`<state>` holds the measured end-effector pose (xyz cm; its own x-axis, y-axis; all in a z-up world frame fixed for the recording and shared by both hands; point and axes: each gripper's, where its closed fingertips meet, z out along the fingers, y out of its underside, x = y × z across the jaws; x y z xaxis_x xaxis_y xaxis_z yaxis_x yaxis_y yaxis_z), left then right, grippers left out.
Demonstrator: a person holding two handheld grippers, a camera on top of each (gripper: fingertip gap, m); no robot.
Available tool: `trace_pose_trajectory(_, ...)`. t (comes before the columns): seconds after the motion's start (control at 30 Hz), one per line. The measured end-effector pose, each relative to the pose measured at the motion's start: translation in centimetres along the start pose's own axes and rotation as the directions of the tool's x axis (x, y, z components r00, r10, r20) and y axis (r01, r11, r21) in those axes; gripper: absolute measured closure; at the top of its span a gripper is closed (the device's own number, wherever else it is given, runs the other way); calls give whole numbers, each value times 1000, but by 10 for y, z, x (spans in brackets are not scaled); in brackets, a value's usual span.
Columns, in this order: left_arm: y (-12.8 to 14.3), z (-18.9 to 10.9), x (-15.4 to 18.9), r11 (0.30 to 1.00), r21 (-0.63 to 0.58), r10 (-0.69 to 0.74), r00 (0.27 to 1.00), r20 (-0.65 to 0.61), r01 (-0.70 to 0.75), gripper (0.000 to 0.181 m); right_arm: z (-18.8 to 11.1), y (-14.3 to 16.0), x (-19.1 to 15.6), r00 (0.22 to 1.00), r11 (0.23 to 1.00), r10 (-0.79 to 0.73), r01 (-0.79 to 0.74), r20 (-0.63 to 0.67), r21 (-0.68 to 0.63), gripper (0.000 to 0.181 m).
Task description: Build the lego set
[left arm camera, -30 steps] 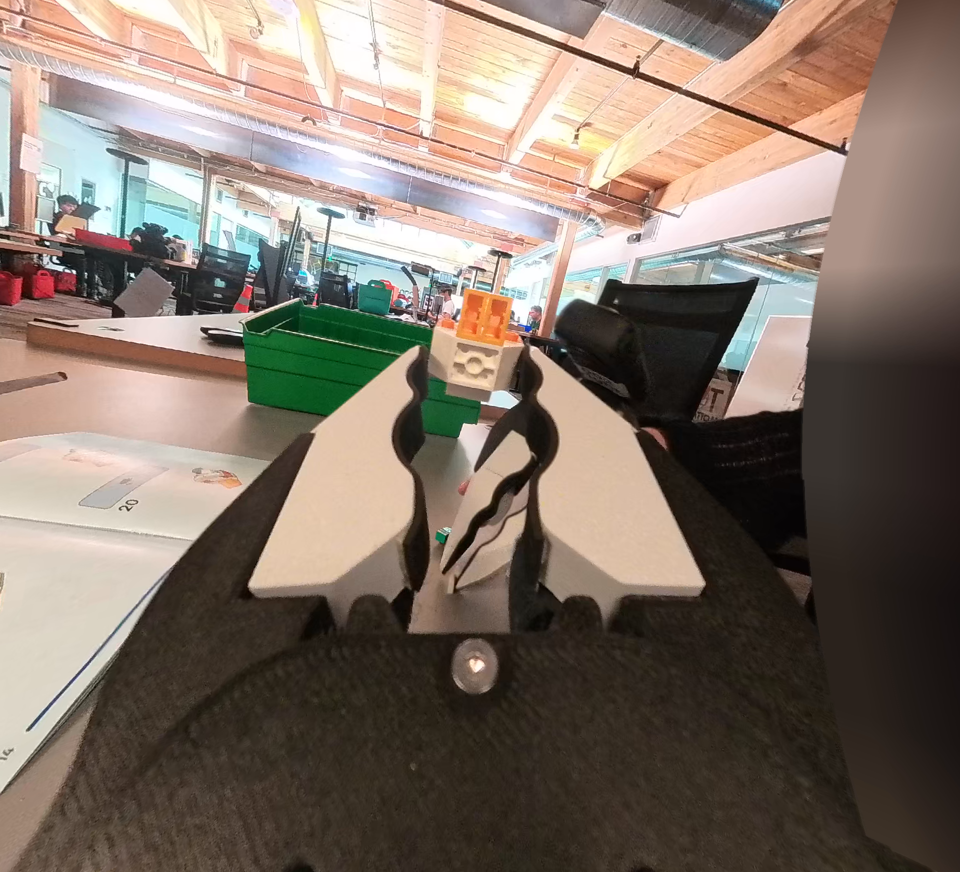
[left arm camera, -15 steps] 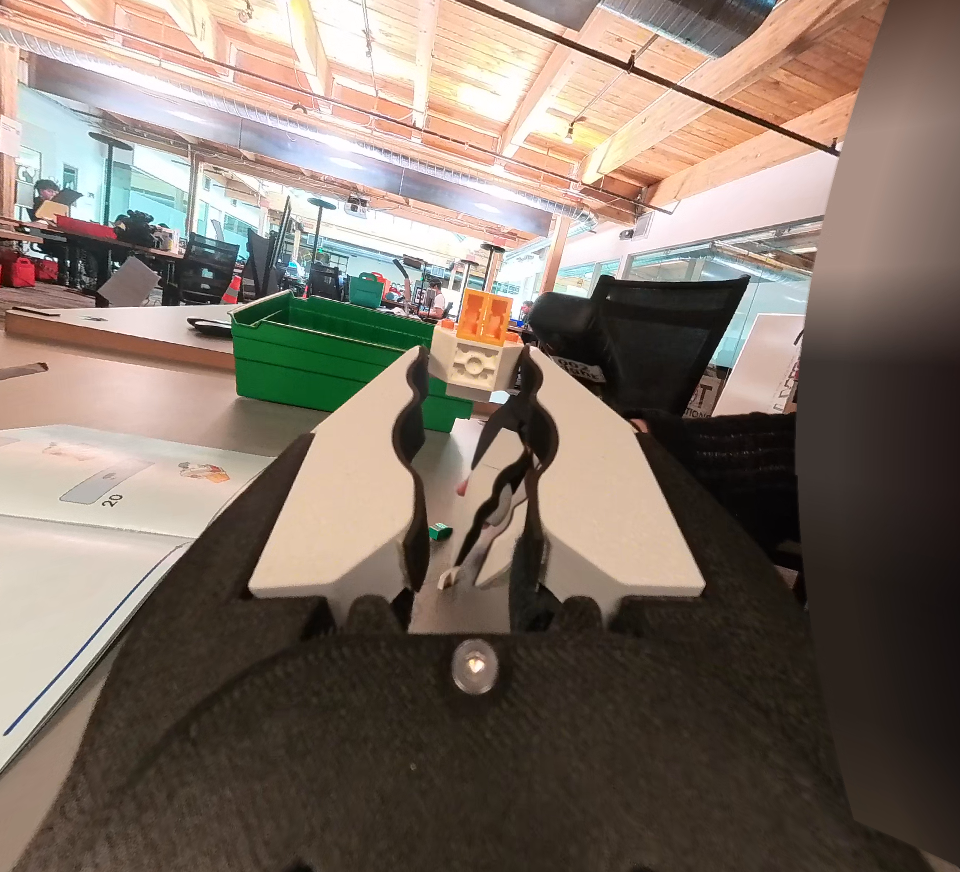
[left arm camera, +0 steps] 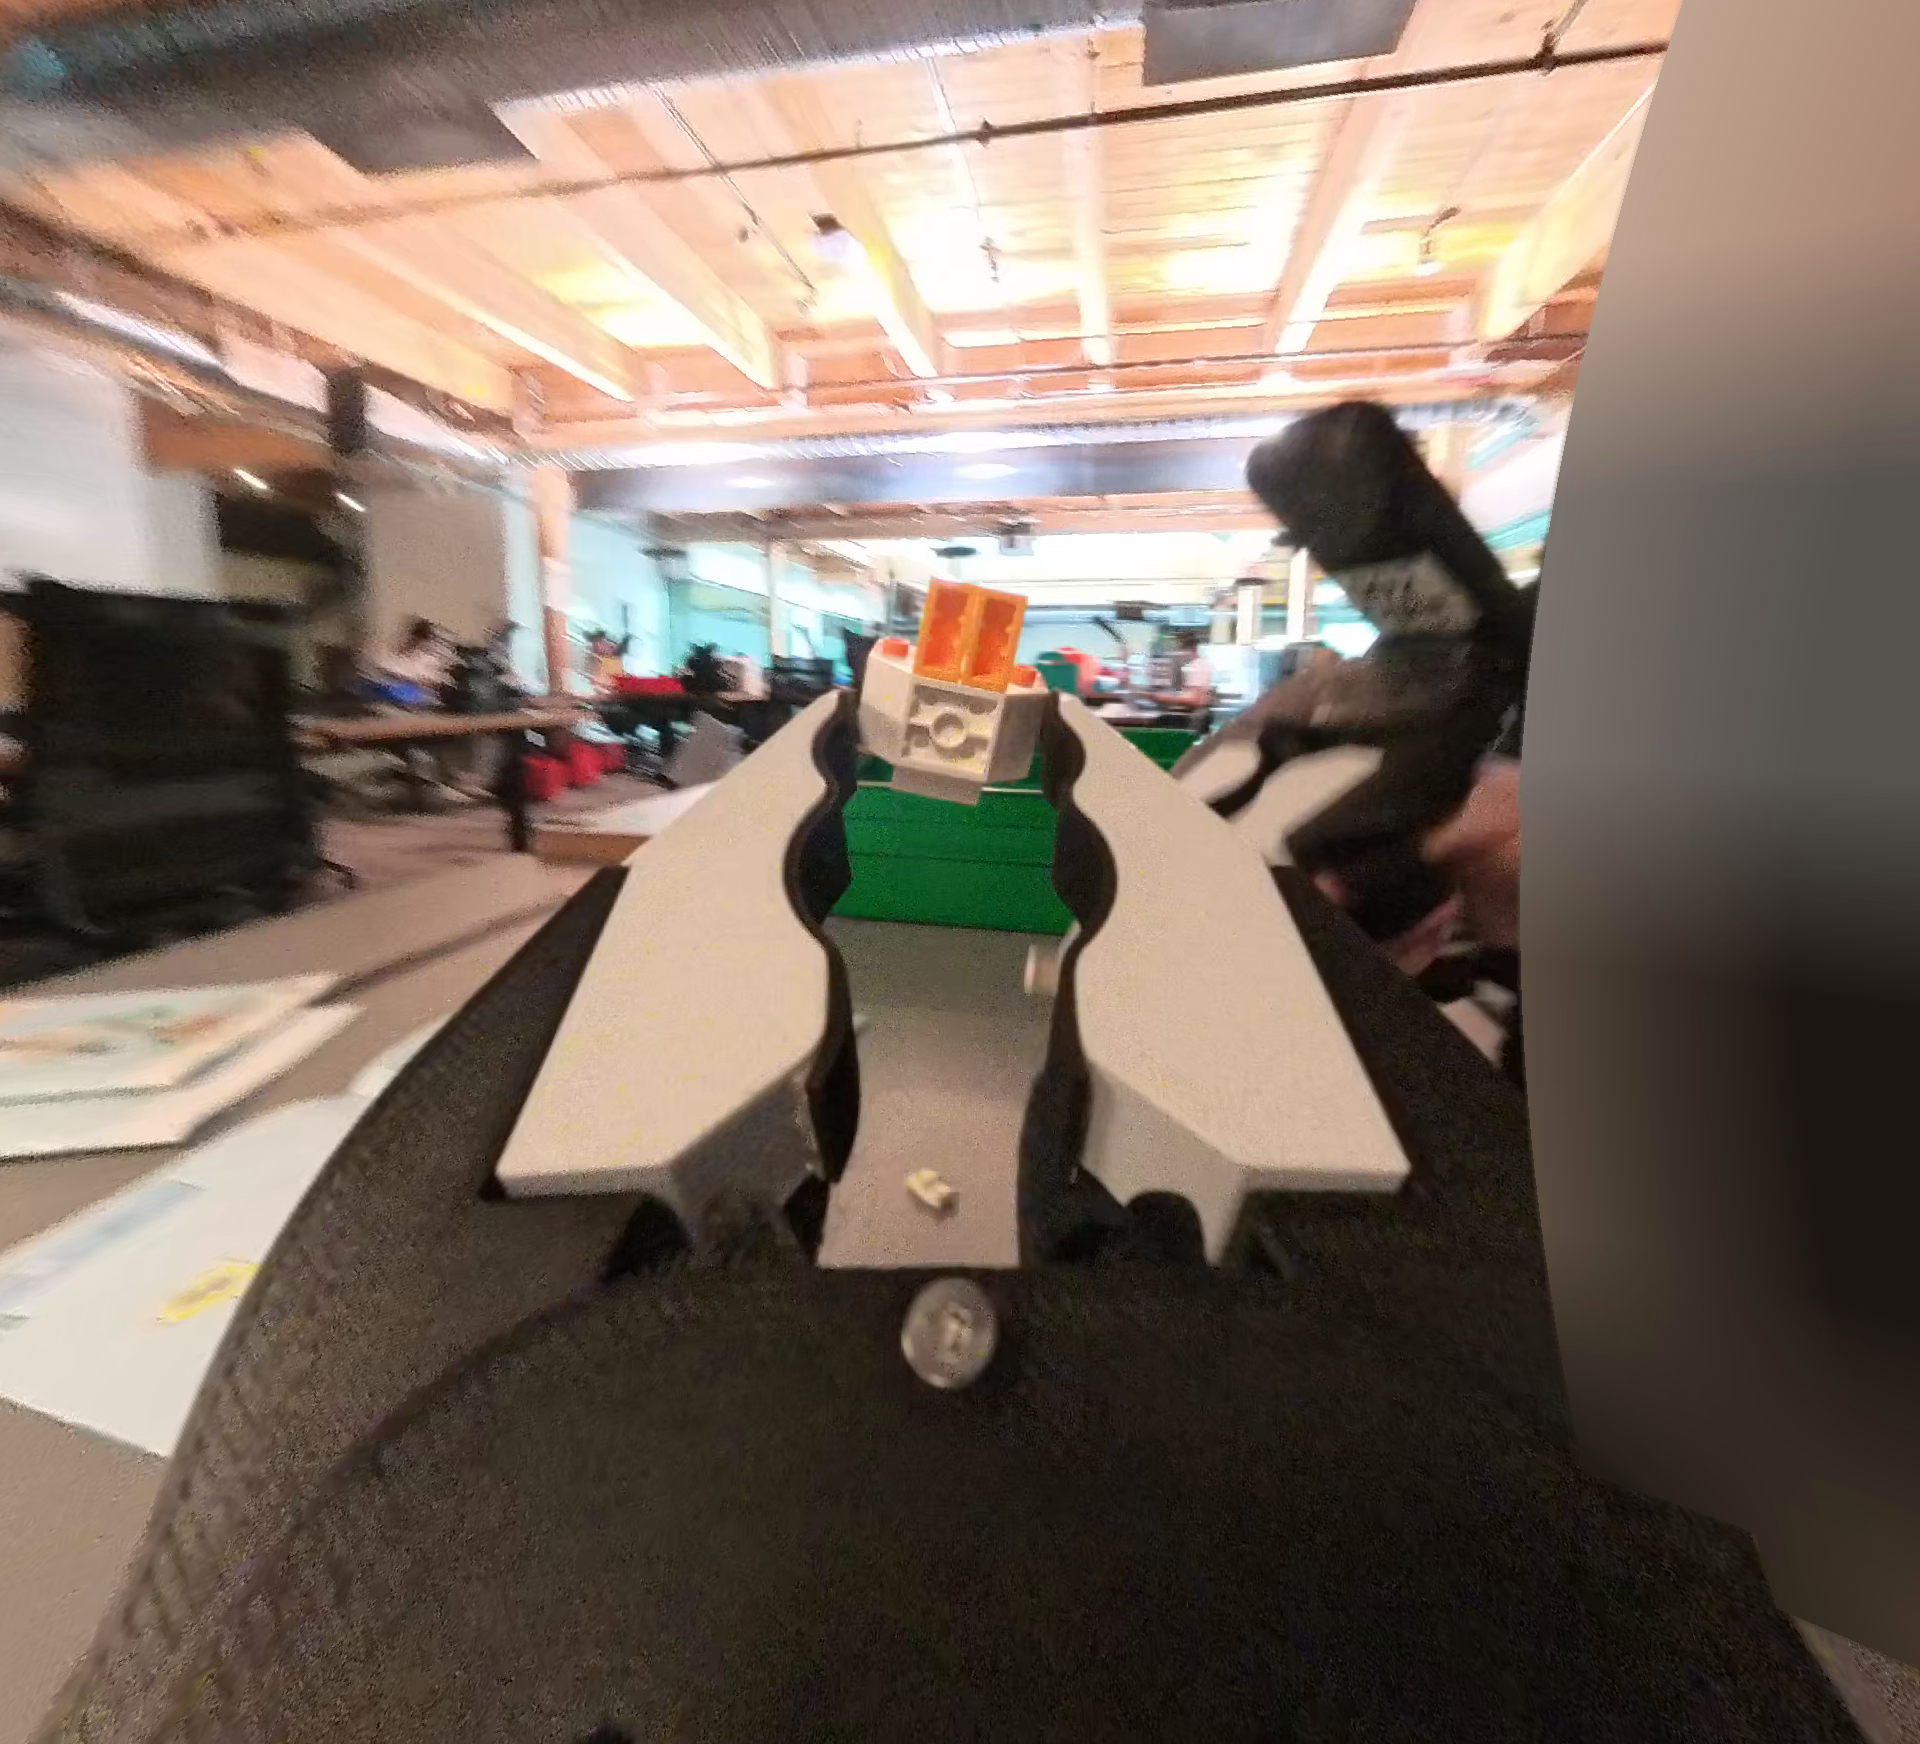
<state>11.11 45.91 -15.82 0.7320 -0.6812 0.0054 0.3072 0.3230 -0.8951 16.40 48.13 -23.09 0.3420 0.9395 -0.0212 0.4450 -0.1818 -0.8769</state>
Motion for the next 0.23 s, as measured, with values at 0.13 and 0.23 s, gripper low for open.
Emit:
trace_pose_trajectory(0.13,-7,2,6,991,45,122,986,111,-128,147,-27,-74,-16,999,985,32,-35,18,167,180)
trace_pose_trajectory(0.23,-13,1,12,976,59,198,969,145,-208,147,-29,-91,-32,999,989,-7,2,35,145,180)
